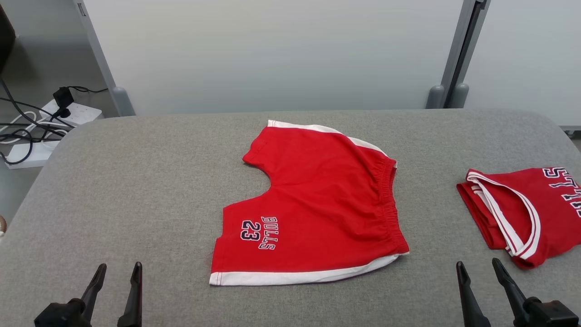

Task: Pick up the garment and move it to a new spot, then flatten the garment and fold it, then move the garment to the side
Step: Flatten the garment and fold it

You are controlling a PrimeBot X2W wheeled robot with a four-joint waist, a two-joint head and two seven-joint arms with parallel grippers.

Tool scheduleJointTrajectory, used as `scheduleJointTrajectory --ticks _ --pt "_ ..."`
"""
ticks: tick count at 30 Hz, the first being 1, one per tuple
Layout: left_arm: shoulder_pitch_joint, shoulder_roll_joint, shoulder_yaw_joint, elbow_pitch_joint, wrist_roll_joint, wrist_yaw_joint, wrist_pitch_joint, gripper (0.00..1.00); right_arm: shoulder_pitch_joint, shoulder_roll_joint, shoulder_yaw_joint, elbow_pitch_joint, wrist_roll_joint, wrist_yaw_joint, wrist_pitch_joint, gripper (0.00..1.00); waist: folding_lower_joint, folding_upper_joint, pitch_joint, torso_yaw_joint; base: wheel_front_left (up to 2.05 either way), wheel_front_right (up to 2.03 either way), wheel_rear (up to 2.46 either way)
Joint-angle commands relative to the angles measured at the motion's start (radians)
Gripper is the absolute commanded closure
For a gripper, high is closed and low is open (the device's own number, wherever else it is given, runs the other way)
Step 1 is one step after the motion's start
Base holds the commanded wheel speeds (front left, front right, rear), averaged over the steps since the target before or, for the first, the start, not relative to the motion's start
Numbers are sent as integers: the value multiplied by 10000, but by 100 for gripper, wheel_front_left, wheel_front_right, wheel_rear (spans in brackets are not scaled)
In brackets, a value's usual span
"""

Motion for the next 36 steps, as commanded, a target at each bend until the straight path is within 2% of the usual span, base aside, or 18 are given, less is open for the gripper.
scheduleJointTrajectory --ticks 1,11,15,23,29,36 --pt "-591 185 394 -152 43 -103 -103 0 -285 -80 282 -188 -63 40 20 0 0 0 9 -5 0 0 0" --pt "-831 138 355 -93 108 -182 -81 0 -452 -184 427 -110 -118 40 20 0 0 0 117 10 0 0 0" --pt "-1442 143 34 -144 -33 -560 432 0 -1136 -875 1057 -10 -152 40 432 0 0 0 390 20 0 0 0" --pt "-2832 56 -1109 221 -580 -1506 2788 0 -2697 -2559 2642 810 527 40 1615 0 0 0 1209 203 0 0 0" --pt "-3311 -63 -1658 687 -1008 -1770 3940 0 -3540 -3263 3790 1284 1054 40 2117 0 0 0 1945 250 0 0 0" --pt "-3603 -169 -1937 1239 -1348 -1893 4399 0 -4270 -3638 4642 1769 1386 40 2343 0 0 0 2594 272 0 0 0"
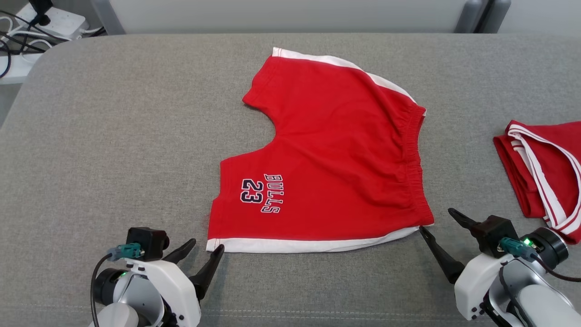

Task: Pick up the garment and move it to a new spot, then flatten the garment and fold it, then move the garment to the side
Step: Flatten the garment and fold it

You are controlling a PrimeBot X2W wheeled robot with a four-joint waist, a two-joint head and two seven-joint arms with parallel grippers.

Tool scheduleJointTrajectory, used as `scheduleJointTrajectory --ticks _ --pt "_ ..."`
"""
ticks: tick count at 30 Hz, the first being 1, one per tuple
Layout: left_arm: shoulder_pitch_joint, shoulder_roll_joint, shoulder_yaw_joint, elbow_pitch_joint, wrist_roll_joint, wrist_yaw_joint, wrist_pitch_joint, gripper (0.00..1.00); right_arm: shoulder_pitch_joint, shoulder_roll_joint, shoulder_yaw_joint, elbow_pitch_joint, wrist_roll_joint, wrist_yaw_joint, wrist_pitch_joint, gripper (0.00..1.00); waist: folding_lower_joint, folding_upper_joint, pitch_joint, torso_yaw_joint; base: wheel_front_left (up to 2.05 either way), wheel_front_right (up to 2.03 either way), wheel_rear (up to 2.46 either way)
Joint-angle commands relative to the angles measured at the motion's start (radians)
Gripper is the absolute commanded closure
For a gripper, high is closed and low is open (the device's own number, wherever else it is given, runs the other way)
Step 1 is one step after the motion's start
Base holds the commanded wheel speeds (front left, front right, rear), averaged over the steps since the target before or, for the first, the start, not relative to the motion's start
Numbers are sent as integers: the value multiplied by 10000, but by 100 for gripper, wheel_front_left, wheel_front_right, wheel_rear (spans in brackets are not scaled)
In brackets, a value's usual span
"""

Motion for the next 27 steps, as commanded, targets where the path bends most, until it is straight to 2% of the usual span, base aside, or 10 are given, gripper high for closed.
scheduleJointTrajectory --ticks 1,9,10,11,12,13,14,20,24,27 --pt "-548 187 345 -172 -75 -49 17 0 -207 -232 144 -166 40 40 7 0 -1 0 140 11 0 0 0" --pt "-945 59 26 455 -500 -168 289 0 -1115 -311 1196 578 142 40 184 0 -1 0 564 9 0 0 0" --pt "-998 63 -32 502 -529 -180 301 18 -1222 -293 1289 663 163 40 153 0 -1 0 587 19 0 0 0" --pt "-1042 65 -98 555 -578 -191 334 51 -1306 -278 1418 777 215 40 215 8 -1 0 606 27 0 0 0" --pt "-1083 56 -137 584 -652 -202 319 77 -1399 -283 1545 850 236 40 221 53 -1 0 630 35 0 0 0" --pt "-1127 63 -174 612 -682 -209 271 100 -1475 -285 1627 917 267 40 176 78 -1 0 642 46 0 0 0" --pt "-1151 53 -229 666 -747 -216 302 100 -1508 -283 1730 1021 375 40 235 100 -1 0 643 61 0 0 0" --pt "-1020 152 -469 616 -1115 -237 347 100 -1380 -487 1825 1114 852 40 66 100 -1 0 568 90 0 0 0" --pt "-476 387 -404 103 -1414 -232 318 100 -899 -839 2125 498 1497 40 100 100 -1 0 390 35 0 0 0" --pt "230 669 -268 -570 -1625 -58 433 100 -384 -1304 2332 -214 2195 40 321 100 -1 0 232 3 0 0 0"
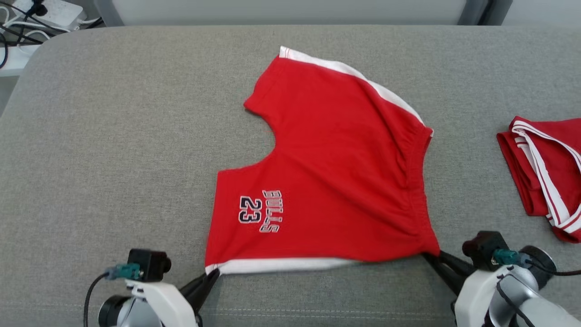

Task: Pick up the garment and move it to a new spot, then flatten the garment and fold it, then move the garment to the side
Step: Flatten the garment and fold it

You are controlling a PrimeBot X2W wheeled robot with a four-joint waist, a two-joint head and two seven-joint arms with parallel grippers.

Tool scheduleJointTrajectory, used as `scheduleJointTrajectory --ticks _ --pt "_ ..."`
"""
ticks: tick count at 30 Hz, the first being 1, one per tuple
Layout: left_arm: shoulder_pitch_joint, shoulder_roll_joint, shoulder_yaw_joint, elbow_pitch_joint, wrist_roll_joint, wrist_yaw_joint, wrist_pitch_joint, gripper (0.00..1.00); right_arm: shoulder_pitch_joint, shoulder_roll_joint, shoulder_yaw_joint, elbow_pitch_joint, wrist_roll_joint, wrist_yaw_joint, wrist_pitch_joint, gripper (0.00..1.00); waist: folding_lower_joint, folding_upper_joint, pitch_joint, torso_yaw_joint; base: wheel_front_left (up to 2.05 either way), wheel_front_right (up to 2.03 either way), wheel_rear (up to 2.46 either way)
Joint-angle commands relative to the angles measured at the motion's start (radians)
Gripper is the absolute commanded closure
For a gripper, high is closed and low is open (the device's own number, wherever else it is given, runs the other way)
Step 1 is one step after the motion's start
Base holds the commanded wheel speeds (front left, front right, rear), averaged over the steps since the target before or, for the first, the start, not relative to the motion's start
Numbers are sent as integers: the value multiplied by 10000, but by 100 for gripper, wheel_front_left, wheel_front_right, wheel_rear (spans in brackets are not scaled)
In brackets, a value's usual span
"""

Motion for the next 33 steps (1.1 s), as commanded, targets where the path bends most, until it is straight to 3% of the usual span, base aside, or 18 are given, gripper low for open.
scheduleJointTrajectory --ticks 1,10,12,16,19,22,29,33 --pt "312 473 476 -624 -156 199 58 100 496 -497 126 -572 355 40 124 100 0 0 -102 -35 0 0 0" --pt "2581 1486 1175 -4055 -711 1320 602 100 2394 -1499 -817 -2681 2179 40 1093 100 0 0 -192 -21 0 0 0" --pt "2540 1779 1433 -4716 -792 1333 694 100 2659 -1403 -1231 -3149 2898 40 1290 100 0 0 -148 -42 0 0 0" --pt "1496 2268 1902 -5423 -1226 939 1151 100 2550 -1258 -1758 -3849 3944 40 1794 100 0 0 83 -189 0 0 0" --pt "618 2554 2055 -5306 -1333 762 1553 100 2202 -1131 -1901 -3971 4294 40 2018 100 0 0 242 -356 0 0 0" --pt "-1595 2615 2131 -4545 -2079 334 2408 100 1009 -719 -1853 -3780 4573 40 2285 100 0 0 672 -821 0 0 0" --pt "-5241 2531 1707 -1876 -2631 23 3820 100 -1480 1241 -1632 -1902 4432 40 1578 100 0 0 1552 -1953 0 0 0" --pt "-6761 2468 1457 -385 -2543 -51 4045 100 -2720 2205 -1230 -557 4529 40 1080 100 0 0 2039 -2542 0 0 0"
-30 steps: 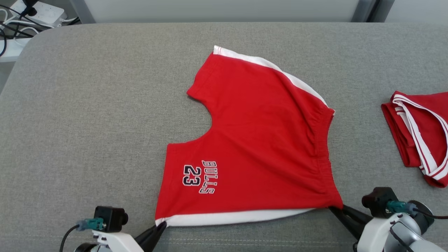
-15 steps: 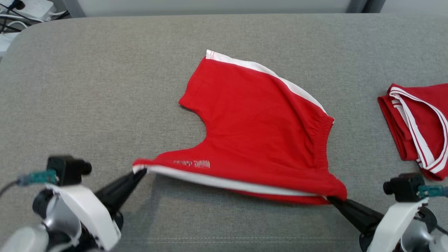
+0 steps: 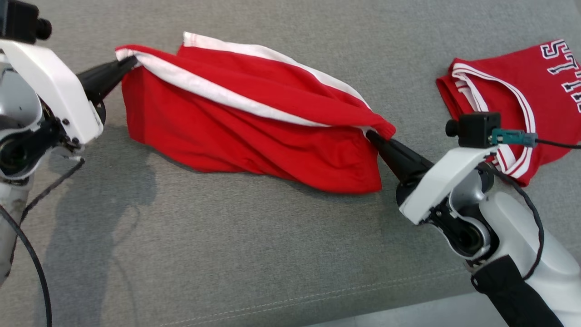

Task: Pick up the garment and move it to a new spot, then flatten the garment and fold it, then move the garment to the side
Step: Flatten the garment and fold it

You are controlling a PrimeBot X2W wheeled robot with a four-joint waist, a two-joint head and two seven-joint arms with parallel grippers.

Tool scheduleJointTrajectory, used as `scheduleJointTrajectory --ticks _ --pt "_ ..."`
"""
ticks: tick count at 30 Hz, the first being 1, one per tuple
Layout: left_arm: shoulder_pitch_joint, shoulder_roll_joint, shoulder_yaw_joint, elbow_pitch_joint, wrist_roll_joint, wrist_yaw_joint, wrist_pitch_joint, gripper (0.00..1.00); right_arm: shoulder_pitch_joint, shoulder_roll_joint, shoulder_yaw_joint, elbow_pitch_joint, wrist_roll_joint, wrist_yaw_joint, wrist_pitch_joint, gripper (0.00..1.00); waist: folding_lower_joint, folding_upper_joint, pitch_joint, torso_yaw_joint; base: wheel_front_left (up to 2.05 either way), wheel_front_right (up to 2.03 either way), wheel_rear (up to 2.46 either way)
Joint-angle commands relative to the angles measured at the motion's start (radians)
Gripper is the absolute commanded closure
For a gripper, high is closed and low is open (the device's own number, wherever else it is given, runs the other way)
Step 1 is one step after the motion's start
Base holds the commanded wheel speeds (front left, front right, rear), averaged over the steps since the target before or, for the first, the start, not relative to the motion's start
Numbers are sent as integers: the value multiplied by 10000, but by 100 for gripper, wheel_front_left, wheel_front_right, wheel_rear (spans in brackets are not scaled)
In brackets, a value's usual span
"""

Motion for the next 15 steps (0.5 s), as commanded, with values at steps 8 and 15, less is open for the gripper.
scheduleJointTrajectory --ticks 8,15 --pt "-2037 286 -93 2040 92 -117 -164 100 -1844 936 737 1598 1131 44 -934 98 0 0 1146 -1167 0 0 0" --pt "-2633 301 -748 2700 -217 -120 -802 100 -2721 1178 1576 2418 1904 44 -1512 69 0 0 1426 -1355 0 0 0"
